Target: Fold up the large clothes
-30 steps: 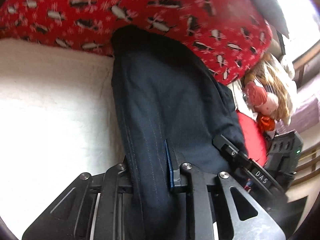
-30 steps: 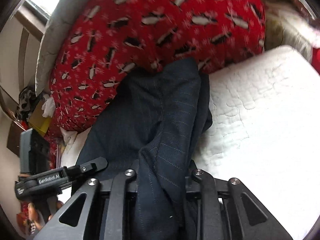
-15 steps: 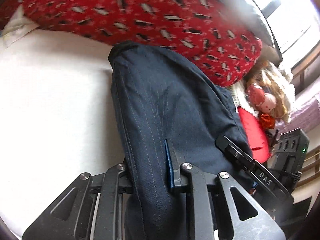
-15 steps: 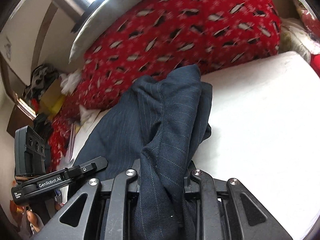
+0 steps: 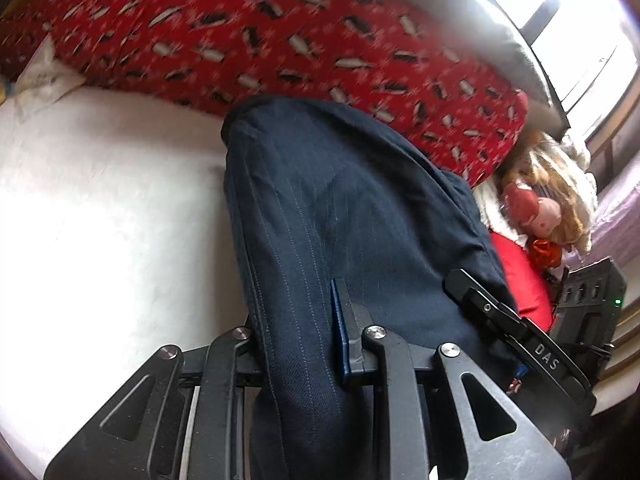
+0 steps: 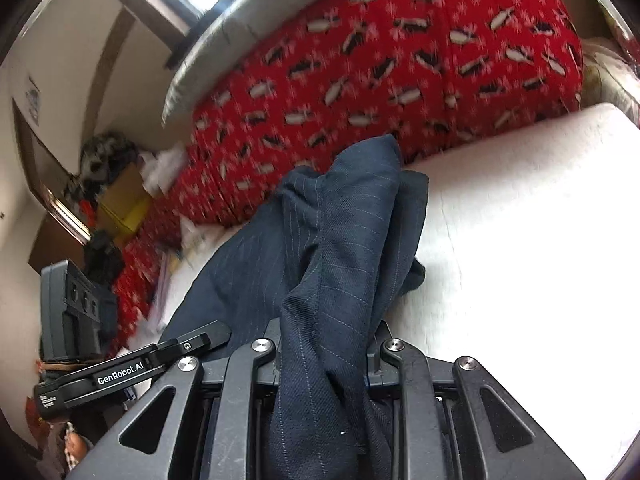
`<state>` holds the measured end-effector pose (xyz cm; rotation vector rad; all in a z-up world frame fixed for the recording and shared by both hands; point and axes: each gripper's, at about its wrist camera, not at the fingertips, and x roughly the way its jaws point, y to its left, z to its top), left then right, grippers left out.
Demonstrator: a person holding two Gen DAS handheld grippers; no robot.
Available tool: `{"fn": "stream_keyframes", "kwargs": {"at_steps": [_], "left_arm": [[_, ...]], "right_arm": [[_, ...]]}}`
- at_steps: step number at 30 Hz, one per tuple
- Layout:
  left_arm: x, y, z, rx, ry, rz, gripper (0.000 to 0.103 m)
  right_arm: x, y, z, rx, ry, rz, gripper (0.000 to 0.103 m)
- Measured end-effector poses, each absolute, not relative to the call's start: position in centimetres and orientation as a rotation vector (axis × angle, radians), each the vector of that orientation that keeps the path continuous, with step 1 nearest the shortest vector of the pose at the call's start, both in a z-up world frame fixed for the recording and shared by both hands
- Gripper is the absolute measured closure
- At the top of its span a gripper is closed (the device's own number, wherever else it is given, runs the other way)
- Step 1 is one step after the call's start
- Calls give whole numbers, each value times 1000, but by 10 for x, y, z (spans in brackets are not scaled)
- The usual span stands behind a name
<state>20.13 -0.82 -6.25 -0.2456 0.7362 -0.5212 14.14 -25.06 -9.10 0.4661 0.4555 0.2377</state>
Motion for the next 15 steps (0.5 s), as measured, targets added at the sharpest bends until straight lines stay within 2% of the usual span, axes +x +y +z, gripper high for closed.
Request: {"fn": "stream_keyframes", "kwargs": {"at_steps": [5, 6, 7, 8, 11, 15], "left_arm": [[235, -46, -101, -114, 811, -466, 73], [244, -53, -116, -80, 856, -440, 61], [249, -55, -126, -55, 863, -401, 45], [249, -53, -130, -50, 842, -381, 42], [243, -41, -122, -79, 848, -417, 43], [205, -21, -95, -77, 710, -370, 45]], "right_arm": [[176, -276, -129, 487, 513, 170, 81], [185, -281, -142, 495, 552, 139, 79], [192, -286, -156, 513, 591, 114, 68], [196, -294, -168, 553, 606, 116, 55], [188, -313, -172, 675, 589, 145, 52], [152, -311, -141, 580, 480, 95, 51]]}}
